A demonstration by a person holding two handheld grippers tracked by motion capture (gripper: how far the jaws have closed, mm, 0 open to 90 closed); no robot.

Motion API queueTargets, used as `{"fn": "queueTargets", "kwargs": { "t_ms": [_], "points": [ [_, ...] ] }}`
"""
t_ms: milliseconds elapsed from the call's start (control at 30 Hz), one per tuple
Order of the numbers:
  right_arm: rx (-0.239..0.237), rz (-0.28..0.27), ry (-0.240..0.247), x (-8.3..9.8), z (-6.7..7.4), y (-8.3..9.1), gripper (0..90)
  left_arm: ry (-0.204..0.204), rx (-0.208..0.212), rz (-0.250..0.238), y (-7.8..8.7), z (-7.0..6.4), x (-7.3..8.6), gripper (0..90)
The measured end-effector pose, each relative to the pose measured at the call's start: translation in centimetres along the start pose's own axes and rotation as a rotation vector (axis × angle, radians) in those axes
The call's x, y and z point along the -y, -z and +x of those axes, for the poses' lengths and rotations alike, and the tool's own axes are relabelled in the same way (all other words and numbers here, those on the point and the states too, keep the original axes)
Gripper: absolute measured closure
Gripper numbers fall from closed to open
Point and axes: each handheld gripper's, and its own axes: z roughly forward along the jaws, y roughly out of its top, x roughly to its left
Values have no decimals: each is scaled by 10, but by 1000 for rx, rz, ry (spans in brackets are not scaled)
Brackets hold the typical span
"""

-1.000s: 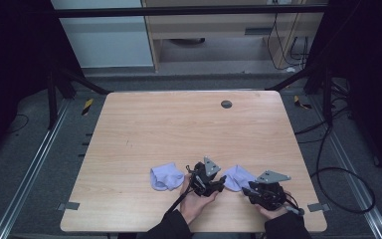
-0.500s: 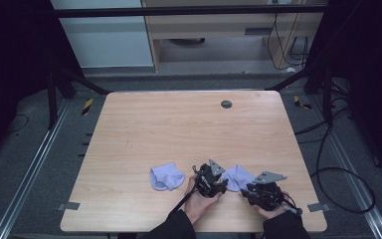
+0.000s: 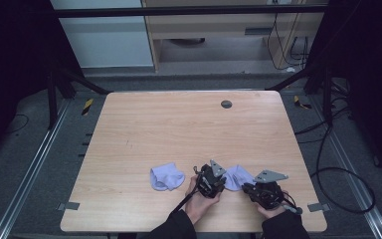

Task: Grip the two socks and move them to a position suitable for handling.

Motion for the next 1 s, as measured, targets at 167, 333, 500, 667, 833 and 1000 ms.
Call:
{"fn": "queueTargets", "kwargs": {
  "t_ms": [167, 333, 500, 667, 833, 1000],
  "points": [
    [15, -95, -37, -5, -4, 9, 829, -2, 4, -2, 0, -1, 0, 862],
    [40, -172, -76, -10, -10, 16, 829, -2, 18, -9, 2, 1, 1, 883],
    [66, -210, -118, -15, -17, 17, 827, -11, 31, -12, 9, 3, 3, 888],
    [103, -207, -149, -20, -25, 10, 825, -29, 35, -9, 15, 7, 6, 889],
    [142, -186, -176, -22, -31, 5, 823, -25, 45, 1, 18, 14, 9, 890],
    [186, -172, -205, -21, -39, 4, 819, -31, 44, 5, 21, 17, 9, 890]
  ]
}}
